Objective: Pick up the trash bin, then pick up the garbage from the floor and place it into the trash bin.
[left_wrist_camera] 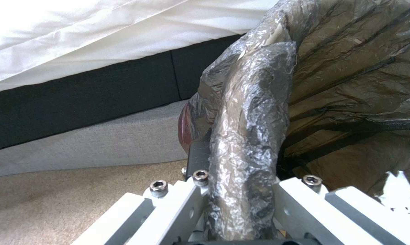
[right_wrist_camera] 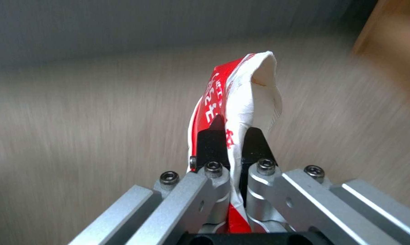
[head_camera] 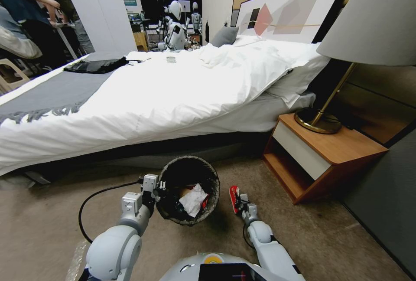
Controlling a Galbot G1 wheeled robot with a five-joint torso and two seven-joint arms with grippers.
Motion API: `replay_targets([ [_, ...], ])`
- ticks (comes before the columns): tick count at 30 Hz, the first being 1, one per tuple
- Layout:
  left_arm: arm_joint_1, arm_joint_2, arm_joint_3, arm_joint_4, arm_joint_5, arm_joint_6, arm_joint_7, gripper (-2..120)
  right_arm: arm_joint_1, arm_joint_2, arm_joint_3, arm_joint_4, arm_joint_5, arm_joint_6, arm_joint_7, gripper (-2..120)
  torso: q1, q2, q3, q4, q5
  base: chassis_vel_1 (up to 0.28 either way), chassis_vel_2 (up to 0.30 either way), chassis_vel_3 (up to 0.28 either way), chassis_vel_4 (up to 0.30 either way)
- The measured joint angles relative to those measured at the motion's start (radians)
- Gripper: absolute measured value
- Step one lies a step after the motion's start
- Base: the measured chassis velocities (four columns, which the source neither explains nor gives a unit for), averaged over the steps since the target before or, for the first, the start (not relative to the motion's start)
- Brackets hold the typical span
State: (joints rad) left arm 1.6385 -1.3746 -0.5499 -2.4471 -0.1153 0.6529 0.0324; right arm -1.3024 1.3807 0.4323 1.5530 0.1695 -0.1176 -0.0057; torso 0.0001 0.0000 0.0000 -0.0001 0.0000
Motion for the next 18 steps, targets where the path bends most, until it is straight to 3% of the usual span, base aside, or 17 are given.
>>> replay_targets([
  [9,0.001,0.0,0.002,-0.001,0.002,0.002,0.0,1,-0.034,-0.056,0.049,0.262,-0.003,-0.002,0.034,1,0.0,0.0,0.0,0.0002,0.0001,0.0,0.0,0.0,0.0],
  [18,-0.005,-0.002,0.009,0.004,0.005,0.005,-0.001,1,-0.057,-0.075,0.031,0.455,0.037,-0.057,0.037,1,0.0,0.0,0.0,0.0001,0.0001,0.0,0.0,0.0,0.0],
])
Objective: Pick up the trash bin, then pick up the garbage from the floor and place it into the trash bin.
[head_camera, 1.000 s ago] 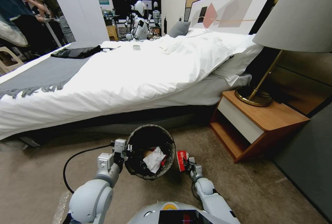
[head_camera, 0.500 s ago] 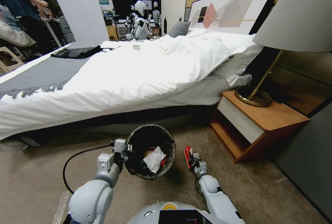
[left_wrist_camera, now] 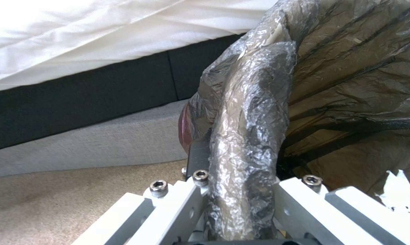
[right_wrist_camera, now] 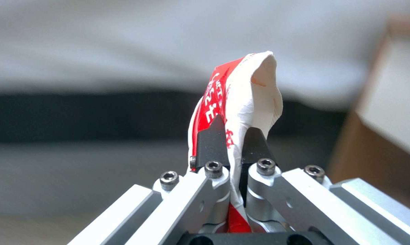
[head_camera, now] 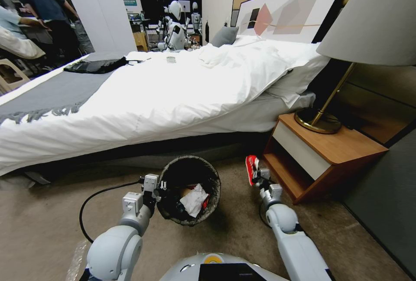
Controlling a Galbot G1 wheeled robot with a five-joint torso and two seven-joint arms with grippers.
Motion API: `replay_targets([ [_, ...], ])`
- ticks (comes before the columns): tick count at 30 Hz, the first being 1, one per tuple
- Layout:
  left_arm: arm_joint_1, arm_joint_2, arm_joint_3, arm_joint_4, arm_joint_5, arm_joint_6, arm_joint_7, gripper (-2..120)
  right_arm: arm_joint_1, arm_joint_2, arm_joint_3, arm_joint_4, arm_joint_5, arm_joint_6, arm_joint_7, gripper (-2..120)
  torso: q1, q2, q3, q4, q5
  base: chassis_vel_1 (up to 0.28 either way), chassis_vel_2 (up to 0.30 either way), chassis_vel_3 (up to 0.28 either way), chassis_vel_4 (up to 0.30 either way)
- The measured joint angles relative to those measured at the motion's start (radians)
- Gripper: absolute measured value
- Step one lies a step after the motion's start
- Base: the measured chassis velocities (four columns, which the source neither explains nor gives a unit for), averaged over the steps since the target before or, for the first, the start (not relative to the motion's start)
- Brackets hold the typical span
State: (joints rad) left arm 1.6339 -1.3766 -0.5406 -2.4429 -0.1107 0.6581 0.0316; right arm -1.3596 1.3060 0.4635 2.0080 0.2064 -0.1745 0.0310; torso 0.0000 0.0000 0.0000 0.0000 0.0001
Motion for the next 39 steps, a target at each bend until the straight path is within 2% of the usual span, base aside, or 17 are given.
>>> replay_targets([
  [2,-0.001,0.0,0.0,0.001,0.0,0.0,0.0,1,-0.002,-0.001,-0.009,0.039,0.012,-0.013,0.001,1,0.0,0.0,0.0,0.0,-0.0002,0.0,0.0,0.0,0.0],
  [3,-0.001,0.002,-0.001,0.001,0.0,0.0,0.0,1,-0.002,-0.007,-0.029,0.116,0.043,-0.044,0.005,1,0.0,0.0,0.0,0.0001,-0.0001,0.0,0.0,0.0,0.0],
  [5,-0.001,0.003,-0.001,0.001,-0.002,0.001,0.0,1,-0.002,-0.01,-0.035,0.141,0.056,-0.056,0.006,1,0.0,0.0,0.0,0.0001,-0.0001,0.0,0.0,0.0,0.0],
  [8,-0.001,0.005,-0.002,0.004,-0.014,0.004,-0.002,1,0.01,-0.019,-0.089,0.266,0.154,-0.131,0.027,1,0.0,0.0,0.0,0.0001,-0.0003,0.0,0.0,0.0,0.0],
  [15,-0.002,0.011,0.003,0.009,-0.018,0.008,-0.003,1,0.033,-0.026,-0.167,0.375,0.219,-0.195,0.015,1,0.0,0.0,0.0,0.0,-0.0002,0.0,0.0,0.0,0.0],
  [19,-0.002,0.013,0.002,0.009,-0.019,0.008,-0.003,1,0.05,-0.032,-0.186,0.388,0.221,-0.209,0.005,1,0.0,0.0,0.0,0.0,-0.0002,0.0,0.0,0.0,0.0],
  [28,-0.003,0.019,0.0,0.013,-0.019,0.011,-0.003,1,0.091,-0.082,-0.307,0.417,0.231,-0.236,-0.094,1,0.0,0.0,0.0,0.0,-0.0002,0.0,0.0,0.0,0.0],
  [39,-0.003,0.015,0.001,0.011,-0.017,0.018,-0.003,1,0.08,-0.12,-0.447,0.37,0.177,-0.239,-0.103,1,0.0,0.0,0.0,0.0001,-0.0001,0.0,0.0,0.0,0.0],
])
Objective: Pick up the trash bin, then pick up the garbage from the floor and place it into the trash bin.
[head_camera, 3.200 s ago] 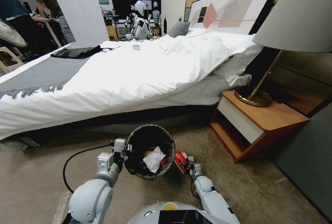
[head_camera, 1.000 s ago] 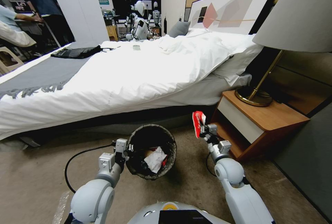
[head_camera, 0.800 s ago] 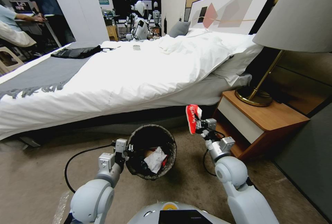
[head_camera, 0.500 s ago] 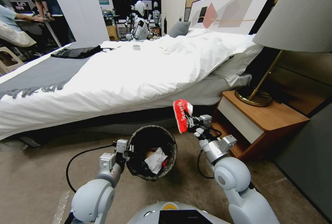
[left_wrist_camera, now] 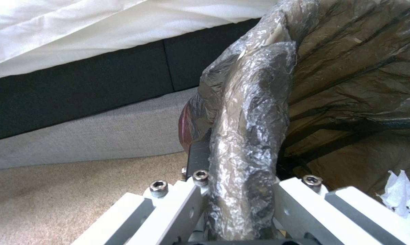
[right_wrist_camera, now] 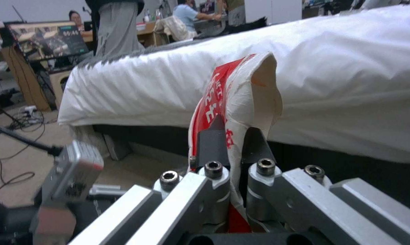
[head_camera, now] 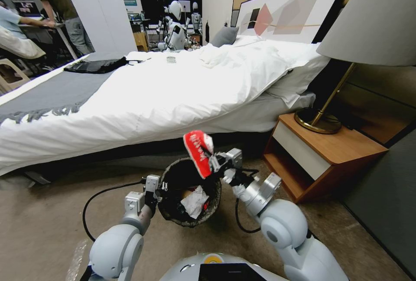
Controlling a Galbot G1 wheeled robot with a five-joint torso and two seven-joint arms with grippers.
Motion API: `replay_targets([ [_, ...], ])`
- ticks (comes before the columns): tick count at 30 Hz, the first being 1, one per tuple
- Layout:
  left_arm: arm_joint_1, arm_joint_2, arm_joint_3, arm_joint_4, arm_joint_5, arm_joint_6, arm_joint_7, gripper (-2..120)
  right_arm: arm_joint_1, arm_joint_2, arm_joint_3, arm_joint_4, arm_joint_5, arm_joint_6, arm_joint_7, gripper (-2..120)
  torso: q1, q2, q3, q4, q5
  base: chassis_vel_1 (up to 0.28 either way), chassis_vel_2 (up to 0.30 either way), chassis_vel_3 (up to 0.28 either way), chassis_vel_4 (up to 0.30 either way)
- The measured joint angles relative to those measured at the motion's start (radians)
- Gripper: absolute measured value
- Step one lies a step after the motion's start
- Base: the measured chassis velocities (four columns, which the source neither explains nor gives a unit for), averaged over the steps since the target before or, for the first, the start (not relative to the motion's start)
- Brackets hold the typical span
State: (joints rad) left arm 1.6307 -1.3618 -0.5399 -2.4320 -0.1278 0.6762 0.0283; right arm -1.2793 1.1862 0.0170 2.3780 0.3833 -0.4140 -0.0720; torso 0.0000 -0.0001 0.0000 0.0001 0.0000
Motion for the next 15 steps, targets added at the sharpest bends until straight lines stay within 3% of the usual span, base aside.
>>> replay_targets([
  [15,-0.001,-0.001,-0.003,-0.01,-0.002,-0.002,-0.005,1,-0.038,-0.023,-0.039,-0.048,-0.073,-0.015,-0.009,1,0.0,0.0,0.0,-0.0001,0.0,0.0,0.0,0.0,0.0],
])
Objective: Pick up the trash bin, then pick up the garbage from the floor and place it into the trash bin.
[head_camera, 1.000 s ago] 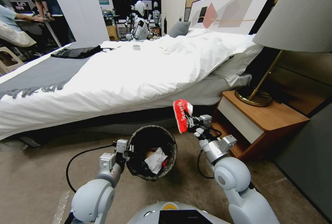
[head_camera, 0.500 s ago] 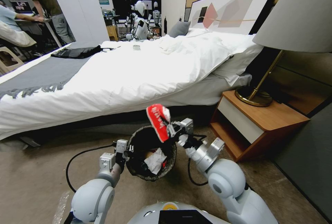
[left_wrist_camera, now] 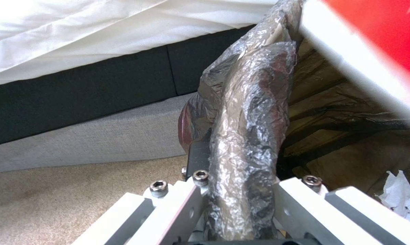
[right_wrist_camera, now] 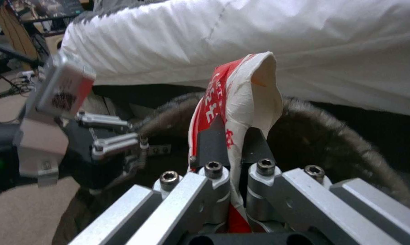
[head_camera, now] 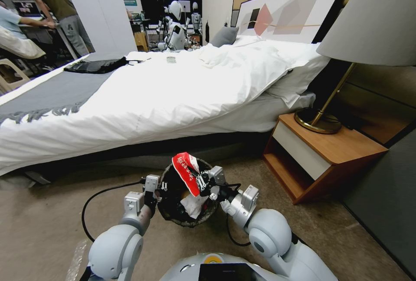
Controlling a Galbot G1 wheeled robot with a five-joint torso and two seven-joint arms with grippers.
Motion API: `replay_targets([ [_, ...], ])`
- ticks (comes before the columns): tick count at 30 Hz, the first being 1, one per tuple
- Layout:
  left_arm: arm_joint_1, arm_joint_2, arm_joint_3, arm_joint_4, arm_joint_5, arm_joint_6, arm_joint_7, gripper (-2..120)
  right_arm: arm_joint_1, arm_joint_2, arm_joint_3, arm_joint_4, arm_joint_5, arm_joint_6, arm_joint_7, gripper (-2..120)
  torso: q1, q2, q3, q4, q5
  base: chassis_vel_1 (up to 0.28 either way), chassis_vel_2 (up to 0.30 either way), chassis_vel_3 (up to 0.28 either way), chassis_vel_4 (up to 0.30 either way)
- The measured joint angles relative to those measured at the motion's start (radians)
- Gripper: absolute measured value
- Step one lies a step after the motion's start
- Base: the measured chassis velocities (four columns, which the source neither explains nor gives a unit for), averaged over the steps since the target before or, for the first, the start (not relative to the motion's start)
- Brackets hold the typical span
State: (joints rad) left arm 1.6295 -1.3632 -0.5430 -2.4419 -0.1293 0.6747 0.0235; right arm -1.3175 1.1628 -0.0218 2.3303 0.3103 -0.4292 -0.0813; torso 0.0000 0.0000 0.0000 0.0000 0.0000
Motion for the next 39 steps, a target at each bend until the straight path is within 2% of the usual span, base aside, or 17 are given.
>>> replay_targets([
  [3,0.0,0.0,0.0,-0.001,-0.001,-0.001,0.0,1,-0.005,0.005,-0.001,-0.008,-0.015,0.0,-0.014,2,0.0,0.0,0.0,0.0,0.0,0.0,0.0,0.0,0.0],
  [6,0.0,-0.001,0.0,-0.004,-0.003,-0.003,0.0,1,-0.005,0.016,-0.002,-0.013,-0.028,0.0,-0.023,14,0.0,0.0,0.0,0.0,0.0,0.0,0.0,0.0,0.0],
  [8,0.0,-0.001,0.0,-0.004,-0.003,-0.003,0.0,1,-0.005,0.016,-0.003,-0.013,-0.031,0.0,-0.024,16,0.0,0.0,0.0,0.0,0.0,0.0,0.0,0.0,0.0],
  [9,-0.001,-0.001,0.0,-0.004,-0.004,-0.004,0.0,1,-0.005,0.017,-0.007,-0.016,-0.043,0.001,-0.025,25,0.0,0.0,0.0,0.0,0.0,0.0,0.0,0.0,0.0],
  [12,-0.002,-0.001,0.0,-0.004,-0.007,-0.005,0.0,1,-0.006,0.016,-0.012,-0.017,-0.047,0.001,-0.025,32,0.0,0.0,0.0,0.0,0.0001,0.0,0.0,0.0,0.0],
  [13,-0.002,-0.001,-0.001,-0.004,-0.01,-0.005,0.0,1,-0.007,0.016,-0.015,-0.017,-0.049,0.002,-0.024,41,0.0,0.0,0.0,0.0,0.0,0.0,0.0,0.0,0.0],
  [14,-0.002,-0.001,-0.001,-0.004,-0.01,-0.005,0.0,1,-0.007,0.016,-0.015,-0.017,-0.049,0.002,-0.024,41,0.0,0.0,0.0,0.0,0.0,0.0,0.0,0.0,0.0],
  [16,-0.003,-0.001,-0.001,-0.004,-0.012,-0.005,0.0,1,-0.007,0.018,-0.015,-0.017,-0.049,0.003,-0.024,47,0.0,0.0,0.0,0.0,0.0,0.0,0.0,0.0,0.0],
  [17,-0.003,-0.001,-0.001,-0.004,-0.013,-0.005,0.0,1,-0.009,0.022,-0.015,-0.017,-0.049,0.005,-0.023,54,0.0,0.0,0.0,0.0,0.0,0.0,0.0,0.0,0.0],
  [18,-0.003,-0.001,-0.001,-0.004,-0.013,-0.005,0.0,1,-0.009,0.022,-0.015,-0.017,-0.049,0.005,-0.023,54,0.0,0.0,0.0,0.0,0.0,0.0,0.0,0.0,0.0],
  [20,-0.004,0.0,-0.002,-0.004,-0.013,-0.005,-0.001,1,-0.014,0.027,-0.014,-0.014,-0.049,0.006,-0.022,66,0.0,0.0,0.0,0.0,0.0,0.0,0.0,0.0,0.0],
  [26,-0.004,0.001,-0.001,-0.003,-0.014,-0.005,-0.002,1,-0.021,0.033,-0.011,0.005,-0.048,0.013,-0.016,83,0.0,0.0,0.0,0.0001,0.0,0.0,0.0,0.0,0.0],
  [27,-0.004,0.002,0.0,-0.002,-0.014,-0.005,-0.002,1,-0.029,0.033,-0.007,0.02,-0.042,0.015,-0.006,91,0.0,0.0,0.0,0.0,0.0,0.0,0.0,0.0,0.0],
  [28,-0.004,0.002,0.0,-0.001,-0.014,-0.005,-0.003,1,-0.032,0.033,-0.006,0.027,-0.04,0.015,-0.003,94,0.0,0.0,0.0,0.0,0.0,0.0,0.0,0.0,0.0],
  [31,-0.005,0.003,0.0,0.0,-0.014,-0.005,-0.003,1,-0.047,0.035,0.014,0.056,-0.038,0.021,0.005,99,0.0,0.0,0.0,0.0001,0.0,0.0,0.0,0.0,0.0],
  [36,-0.006,0.002,-0.001,0.001,-0.014,-0.005,-0.003,1,-0.075,0.055,0.067,0.093,-0.049,0.061,0.021,100,0.0,0.0,0.0,0.0,0.0,0.0,0.0,0.0,0.0],
  [39,-0.006,0.002,-0.004,0.002,-0.014,-0.005,-0.003,1,-0.103,0.09,0.11,0.119,-0.076,0.107,0.081,100,0.0,0.0,0.0,0.0,0.0,0.0,0.0,0.0,0.0],
])
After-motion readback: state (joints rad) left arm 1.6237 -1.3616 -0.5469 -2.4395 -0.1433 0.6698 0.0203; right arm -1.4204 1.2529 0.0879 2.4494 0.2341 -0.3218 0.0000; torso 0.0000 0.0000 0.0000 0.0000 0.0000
